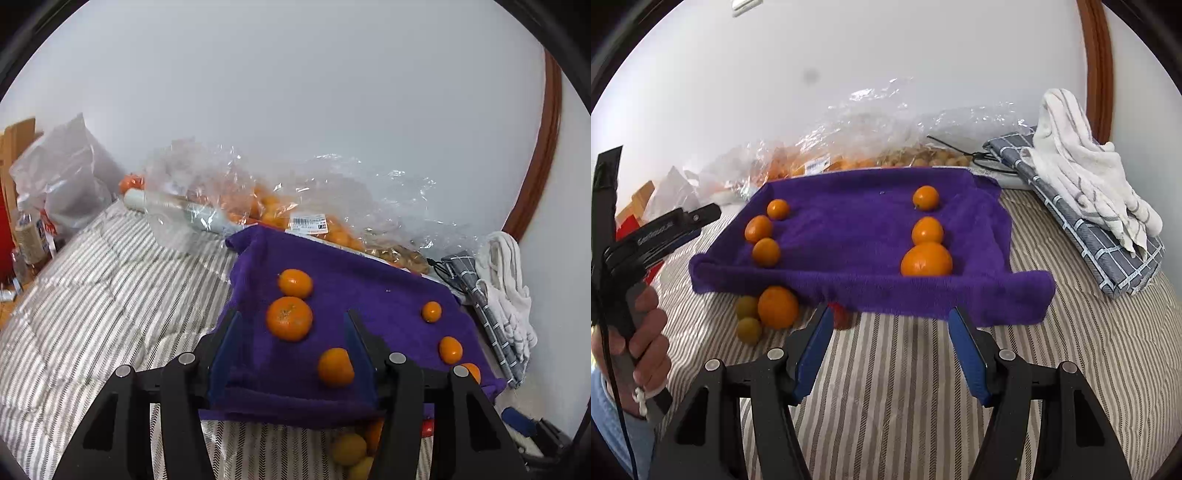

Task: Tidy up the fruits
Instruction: 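Open both grippers to set the oranges on the purple towel, then lower the right gripper to the red strawberry and close on it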

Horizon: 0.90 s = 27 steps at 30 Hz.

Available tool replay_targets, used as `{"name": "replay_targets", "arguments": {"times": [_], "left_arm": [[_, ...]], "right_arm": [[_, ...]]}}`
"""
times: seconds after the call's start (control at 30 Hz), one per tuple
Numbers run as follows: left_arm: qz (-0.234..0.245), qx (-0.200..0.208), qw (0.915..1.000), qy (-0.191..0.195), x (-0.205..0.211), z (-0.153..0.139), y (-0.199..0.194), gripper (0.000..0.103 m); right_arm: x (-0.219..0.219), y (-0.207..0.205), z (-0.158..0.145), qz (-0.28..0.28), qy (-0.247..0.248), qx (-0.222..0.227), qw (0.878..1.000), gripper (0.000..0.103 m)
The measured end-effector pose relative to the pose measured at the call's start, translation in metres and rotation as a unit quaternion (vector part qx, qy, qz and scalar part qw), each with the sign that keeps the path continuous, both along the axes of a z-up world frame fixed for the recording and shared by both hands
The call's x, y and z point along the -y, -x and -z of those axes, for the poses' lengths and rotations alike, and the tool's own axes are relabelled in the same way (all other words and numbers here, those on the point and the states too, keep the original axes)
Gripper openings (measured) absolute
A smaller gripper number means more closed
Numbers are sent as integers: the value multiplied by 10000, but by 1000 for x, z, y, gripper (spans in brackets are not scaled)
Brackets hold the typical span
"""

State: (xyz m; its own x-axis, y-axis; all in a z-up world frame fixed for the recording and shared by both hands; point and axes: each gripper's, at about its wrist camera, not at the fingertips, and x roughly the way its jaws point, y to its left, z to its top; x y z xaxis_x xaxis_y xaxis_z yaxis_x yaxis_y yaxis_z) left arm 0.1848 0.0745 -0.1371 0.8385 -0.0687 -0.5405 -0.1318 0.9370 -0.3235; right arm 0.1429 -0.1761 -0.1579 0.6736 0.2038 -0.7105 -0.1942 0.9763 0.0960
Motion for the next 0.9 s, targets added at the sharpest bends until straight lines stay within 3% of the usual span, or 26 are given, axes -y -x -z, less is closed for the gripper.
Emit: {"name": "replay_targets", "arguments": {"times": [0.1, 0.3, 0.57, 0.9], "left_arm": [[18, 4, 9998, 193, -5, -1, 1, 54], [-265, 110, 9996, -47, -11, -1, 5, 54], [-281, -33, 9996, -25, -17, 4, -2, 54], [-70, 143, 9996, -233, -7, -5, 4, 54]], "right_arm": [[-4, 3, -2, -173, -18, 127, 9998, 64], [-19, -4, 0, -238, 13, 1, 9997, 63], [-41, -6, 15, -779, 347, -30, 9964, 57], [-50, -30, 35, -744, 289, -577, 9951, 45]]}}
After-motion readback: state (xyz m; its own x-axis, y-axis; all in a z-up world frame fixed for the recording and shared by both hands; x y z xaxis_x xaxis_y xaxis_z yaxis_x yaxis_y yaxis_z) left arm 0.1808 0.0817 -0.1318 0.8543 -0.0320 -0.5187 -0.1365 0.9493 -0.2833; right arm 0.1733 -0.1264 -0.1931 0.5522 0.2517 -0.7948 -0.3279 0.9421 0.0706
